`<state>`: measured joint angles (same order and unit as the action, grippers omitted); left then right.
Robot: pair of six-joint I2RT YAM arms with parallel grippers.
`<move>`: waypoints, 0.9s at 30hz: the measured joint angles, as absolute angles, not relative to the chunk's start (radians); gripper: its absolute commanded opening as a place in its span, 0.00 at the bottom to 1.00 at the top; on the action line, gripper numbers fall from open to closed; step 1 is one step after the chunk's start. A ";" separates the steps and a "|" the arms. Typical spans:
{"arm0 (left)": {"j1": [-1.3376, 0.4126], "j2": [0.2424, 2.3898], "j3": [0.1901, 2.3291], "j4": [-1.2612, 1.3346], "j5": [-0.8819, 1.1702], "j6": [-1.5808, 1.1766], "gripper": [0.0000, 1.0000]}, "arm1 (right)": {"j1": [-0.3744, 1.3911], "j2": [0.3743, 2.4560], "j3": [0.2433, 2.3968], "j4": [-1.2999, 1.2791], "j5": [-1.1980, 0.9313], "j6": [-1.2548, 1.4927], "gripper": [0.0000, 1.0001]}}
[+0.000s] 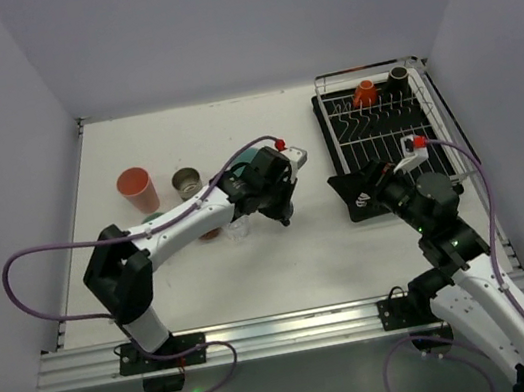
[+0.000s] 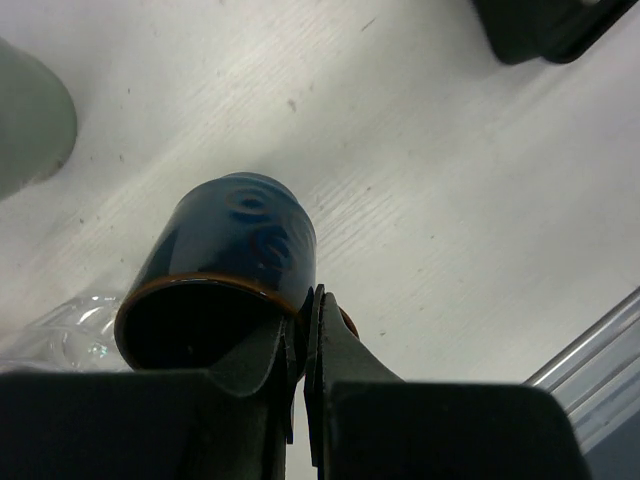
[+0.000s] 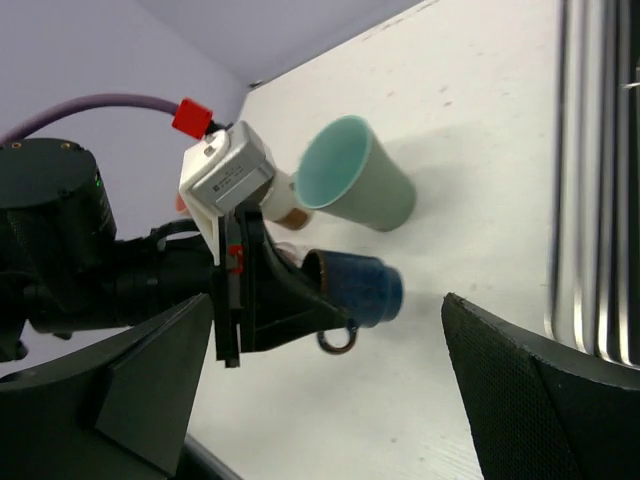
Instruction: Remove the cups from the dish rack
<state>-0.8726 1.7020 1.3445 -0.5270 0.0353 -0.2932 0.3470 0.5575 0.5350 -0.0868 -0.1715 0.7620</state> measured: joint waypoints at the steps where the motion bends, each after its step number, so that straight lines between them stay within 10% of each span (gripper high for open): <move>1: -0.877 1.720 1.345 -0.550 0.025 -0.293 0.00 | 0.347 0.546 0.535 -0.107 -0.157 0.750 0.99; 12: -0.884 1.823 1.346 -0.599 -0.080 -0.290 0.01 | 0.347 0.525 0.535 -0.233 -0.057 0.680 0.99; 27: -0.892 1.837 1.372 -0.611 -0.144 -0.268 0.62 | 0.347 0.585 0.590 -0.257 0.002 0.645 0.98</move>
<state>-0.8917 1.8370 1.3720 -0.6109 -0.1440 -0.2676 0.3466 0.5850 0.5896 -0.2569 0.0017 0.6445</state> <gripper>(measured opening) 0.573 0.985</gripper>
